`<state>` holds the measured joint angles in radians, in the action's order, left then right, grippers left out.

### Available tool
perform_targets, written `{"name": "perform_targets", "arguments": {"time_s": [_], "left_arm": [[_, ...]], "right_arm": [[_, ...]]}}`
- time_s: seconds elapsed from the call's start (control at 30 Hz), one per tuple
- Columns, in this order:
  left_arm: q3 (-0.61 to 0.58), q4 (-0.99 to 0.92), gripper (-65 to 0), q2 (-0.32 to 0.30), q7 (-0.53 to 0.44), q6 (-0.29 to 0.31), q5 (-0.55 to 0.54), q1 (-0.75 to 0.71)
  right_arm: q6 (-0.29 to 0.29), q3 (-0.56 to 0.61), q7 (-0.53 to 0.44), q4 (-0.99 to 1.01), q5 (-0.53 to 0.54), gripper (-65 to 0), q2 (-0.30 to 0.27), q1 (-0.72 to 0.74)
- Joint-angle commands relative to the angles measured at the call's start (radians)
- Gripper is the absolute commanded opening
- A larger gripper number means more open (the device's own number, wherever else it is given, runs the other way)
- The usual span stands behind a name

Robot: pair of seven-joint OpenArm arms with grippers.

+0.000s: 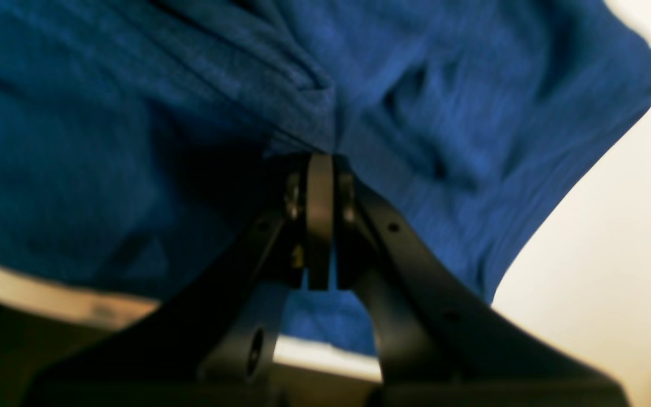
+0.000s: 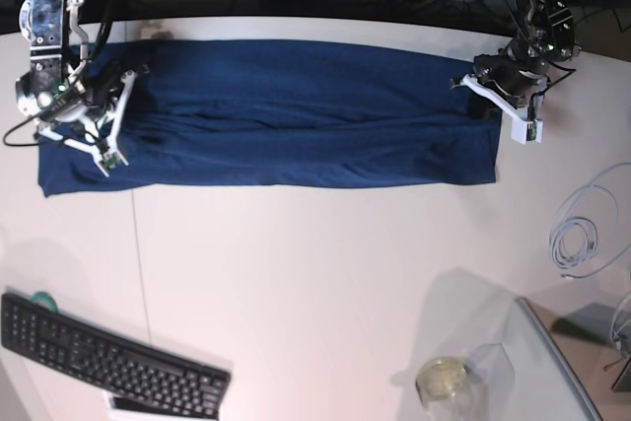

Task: Layout the t-shirt on the table in an organized manner, then fold the t-shirt properly
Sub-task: 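Adjust the corner with the right gripper while the left gripper regrasps its corner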

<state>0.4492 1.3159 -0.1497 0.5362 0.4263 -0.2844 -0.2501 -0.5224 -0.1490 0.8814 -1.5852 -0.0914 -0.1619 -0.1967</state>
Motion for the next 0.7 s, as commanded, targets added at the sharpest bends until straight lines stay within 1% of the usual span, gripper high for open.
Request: {"name": "perform_targets", "arguments": {"time_s": [0.0, 0.03, 0.07, 0.1, 0.2, 0.23, 0.27, 0.3, 0.4, 0.47, 0.5, 0.57, 0.6, 0.63, 0.67], "left_arm": [[0.004, 0.014, -65.0, -0.009, 0.012, -0.01, 0.015, -0.002], [0.004, 0.021, -65.0, -0.009, 0.014, -0.01, 0.015, -0.002], [0.004, 0.032, -65.0, -0.009, 0.014, -0.01, 0.015, -0.005], [0.004, 0.047, -65.0, -0.009, 0.014, -0.01, 0.015, -0.008], [0.004, 0.083, -65.0, -0.009, 0.015, -0.01, 0.014, -0.01], [0.004, 0.089, -65.0, -0.009, 0.015, -0.01, 0.012, -0.01], [0.004, 0.096, -65.0, -0.009, 0.019, -0.01, 0.012, -0.01], [0.004, 0.103, -65.0, -0.009, 0.019, -0.01, 0.012, -0.01], [0.004, 0.124, -65.0, -0.009, 0.019, -0.01, 0.009, -0.01], [0.004, 0.141, -65.0, -0.009, 0.02, -0.01, 0.009, -0.013], [0.004, 0.152, -65.0, -0.009, 0.02, -0.01, 0.009, -0.022], [0.004, 0.182, -65.0, -0.006, 0.02, -0.01, 0.007, -0.031], [0.004, 0.195, -65.0, -0.006, 0.02, -0.01, 0.007, -0.031], [0.004, 0.201, -65.0, -0.006, 0.02, -0.01, 0.007, -0.033], [0.006, 0.202, -65.0, -0.008, 0.02, -0.01, 0.007, -0.036]], "right_arm": [[0.0, -0.011, 0.006, -0.045, -0.003, -64.7, -0.011, 0.01], [0.0, -0.011, 0.022, -0.076, -0.003, -64.2, -0.011, 0.007], [0.003, -0.011, 0.04, -0.106, -0.003, -62.1, -0.011, 0.003], [0.005, -0.011, 0.071, -0.142, -0.003, -58.5, -0.011, -0.005], [0.006, -0.007, 0.141, -0.238, -0.003, -42.3, -0.009, -0.014], [0.006, -0.005, 0.154, -0.263, -0.003, -37.8, -0.006, -0.014], [0.006, -0.005, 0.157, -0.281, -0.003, -34.7, 0.009, -0.014], [0.006, -0.008, 0.157, -0.292, -0.003, -33.8, 0.023, -0.013], [0.0, -0.004, 0.146, -0.292, -0.001, -33.8, 0.063, 0.003], [-0.002, -0.004, 0.088, -0.28, -0.001, -35.4, 0.109, 0.012], [-0.002, -0.002, 0.038, -0.261, -0.001, -39.2, 0.129, 0.012], [-0.002, -0.001, -0.028, -0.192, -0.001, -51.6, 0.147, 0.026], [-0.002, 0.012, -0.035, -0.142, -0.001, -58.2, 0.152, 0.041], [-0.002, 0.019, -0.034, -0.099, -0.001, -62.7, 0.155, 0.053], [-0.002, 0.022, -0.034, -0.053, -0.001, -65.0, 0.157, 0.062]]}}
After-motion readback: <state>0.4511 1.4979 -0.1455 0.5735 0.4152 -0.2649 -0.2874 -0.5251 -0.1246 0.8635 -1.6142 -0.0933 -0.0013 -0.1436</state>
